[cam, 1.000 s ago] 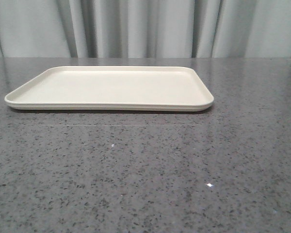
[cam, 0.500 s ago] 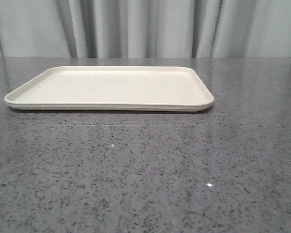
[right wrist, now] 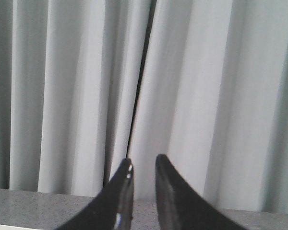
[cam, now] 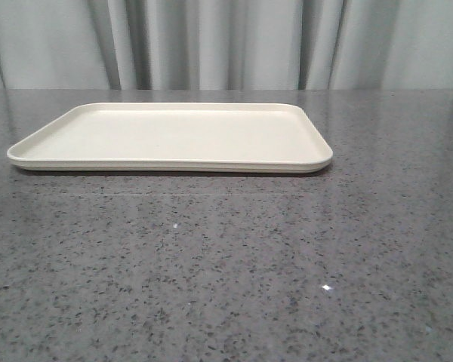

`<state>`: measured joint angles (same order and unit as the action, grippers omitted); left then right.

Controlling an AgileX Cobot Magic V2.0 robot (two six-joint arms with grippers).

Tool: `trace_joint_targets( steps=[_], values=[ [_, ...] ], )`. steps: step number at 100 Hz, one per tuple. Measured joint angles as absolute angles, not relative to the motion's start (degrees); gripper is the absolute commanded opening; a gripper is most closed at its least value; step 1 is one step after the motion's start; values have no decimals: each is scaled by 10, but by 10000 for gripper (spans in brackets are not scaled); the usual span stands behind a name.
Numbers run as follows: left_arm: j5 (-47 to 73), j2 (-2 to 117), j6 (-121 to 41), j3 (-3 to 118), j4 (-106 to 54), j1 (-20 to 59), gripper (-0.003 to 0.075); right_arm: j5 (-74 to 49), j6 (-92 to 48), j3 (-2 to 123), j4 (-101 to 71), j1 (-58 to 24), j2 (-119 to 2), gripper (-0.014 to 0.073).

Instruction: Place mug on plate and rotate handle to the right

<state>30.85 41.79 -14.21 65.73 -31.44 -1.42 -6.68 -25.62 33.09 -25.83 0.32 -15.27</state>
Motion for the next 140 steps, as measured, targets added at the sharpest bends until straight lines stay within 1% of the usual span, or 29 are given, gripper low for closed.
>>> trace_joint_targets(
  steps=[5,17,24,30,45,53,101,120,129,140],
  values=[
    [315,423,-140,661,-314,-14,251,-65,-256,331,-258,3,-153,146],
    [322,430,-138,668,-313,-14,341,-64,-256,331,-258,3,-153,146],
    [323,432,-138,670,-312,-14,377,-64,-256,331,-258,3,-153,146],
    [323,433,-138,672,-311,-14,390,-64,-256,331,-258,3,-153,157],
    [330,433,-137,673,-311,-14,391,-63,-256,331,-258,3,-153,261],
    [333,433,-136,673,-308,-14,391,-63,-256,331,-258,3,-153,296],
    [312,433,-135,673,-300,-14,389,-43,-256,331,-266,3,-153,299],
    [323,433,-135,673,-284,-14,389,0,-256,331,-277,3,-153,299],
    [333,433,-135,673,-271,-14,381,19,-256,331,-277,3,-153,299],
    [344,435,-118,675,-262,-22,352,11,-256,331,-277,3,-153,299]
  ],
)
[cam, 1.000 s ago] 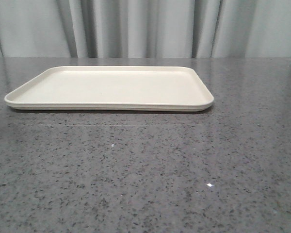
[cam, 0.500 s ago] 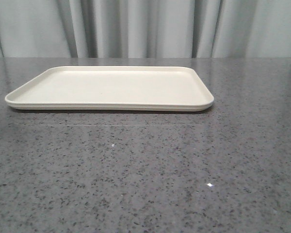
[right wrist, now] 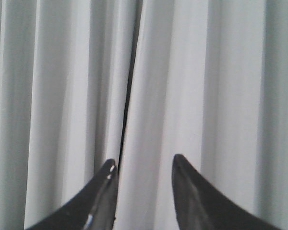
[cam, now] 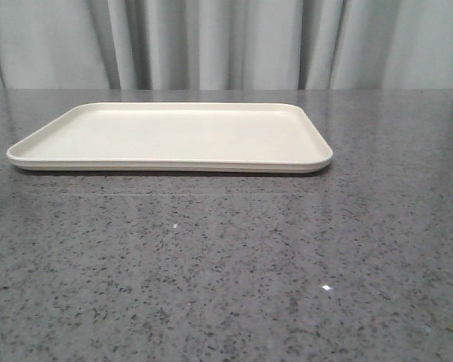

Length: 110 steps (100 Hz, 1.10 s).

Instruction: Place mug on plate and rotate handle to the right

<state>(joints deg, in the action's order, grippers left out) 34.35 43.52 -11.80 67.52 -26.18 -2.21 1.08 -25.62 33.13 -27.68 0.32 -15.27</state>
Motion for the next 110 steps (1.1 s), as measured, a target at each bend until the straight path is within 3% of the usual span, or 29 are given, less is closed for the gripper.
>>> trace_joint_targets(
  steps=[56,85,110],
  values=[
    [647,566,-84,824,-117,-145,335,-30,-256,331,-277,3,-153,299],
    [722,621,-84,809,-108,-145,335,-34,-256,331,-277,3,-153,299],
    [722,621,-87,699,-106,-145,335,-51,-256,331,-277,3,-153,299]
  ],
)
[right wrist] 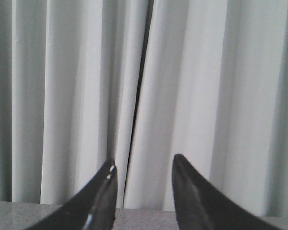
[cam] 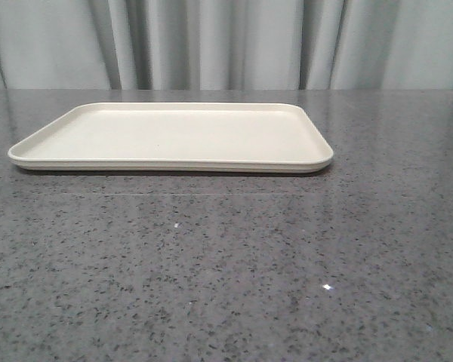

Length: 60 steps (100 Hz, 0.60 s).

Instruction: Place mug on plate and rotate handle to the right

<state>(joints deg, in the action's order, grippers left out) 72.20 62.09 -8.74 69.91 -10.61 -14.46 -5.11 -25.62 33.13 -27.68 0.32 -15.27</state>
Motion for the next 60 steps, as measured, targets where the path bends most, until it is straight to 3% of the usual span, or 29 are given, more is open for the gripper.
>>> trace_joint_targets(
  steps=[20,60],
  values=[
    [722,623,-90,632,-86,-145,335,-56,-256,331,-277,3,-153,299],
    [690,623,-91,627,-74,-145,335,-59,-256,331,-277,3,-153,299]
  ],
)
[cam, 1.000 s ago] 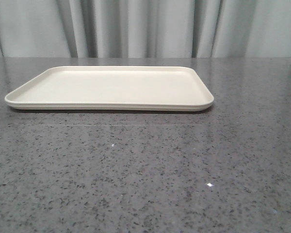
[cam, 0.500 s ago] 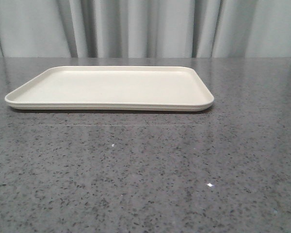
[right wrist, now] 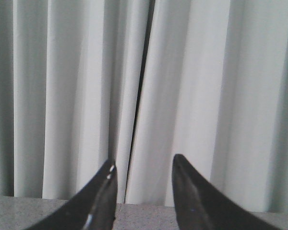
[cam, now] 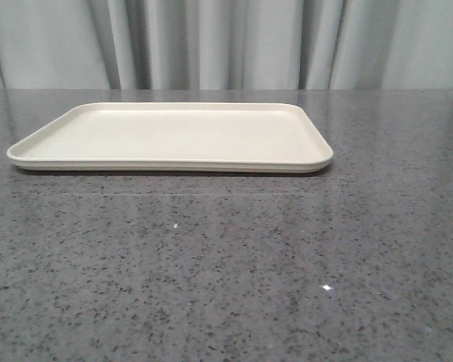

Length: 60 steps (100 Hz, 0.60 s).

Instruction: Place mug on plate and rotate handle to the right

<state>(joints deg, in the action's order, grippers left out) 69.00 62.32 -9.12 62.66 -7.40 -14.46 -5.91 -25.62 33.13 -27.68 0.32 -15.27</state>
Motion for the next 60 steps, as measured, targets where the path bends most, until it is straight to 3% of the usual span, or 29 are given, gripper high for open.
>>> trace_joint_targets(
  steps=[60],
  values=[
    [668,677,-91,625,-74,-145,335,-60,-256,331,-277,3,-153,299]
  ],
)
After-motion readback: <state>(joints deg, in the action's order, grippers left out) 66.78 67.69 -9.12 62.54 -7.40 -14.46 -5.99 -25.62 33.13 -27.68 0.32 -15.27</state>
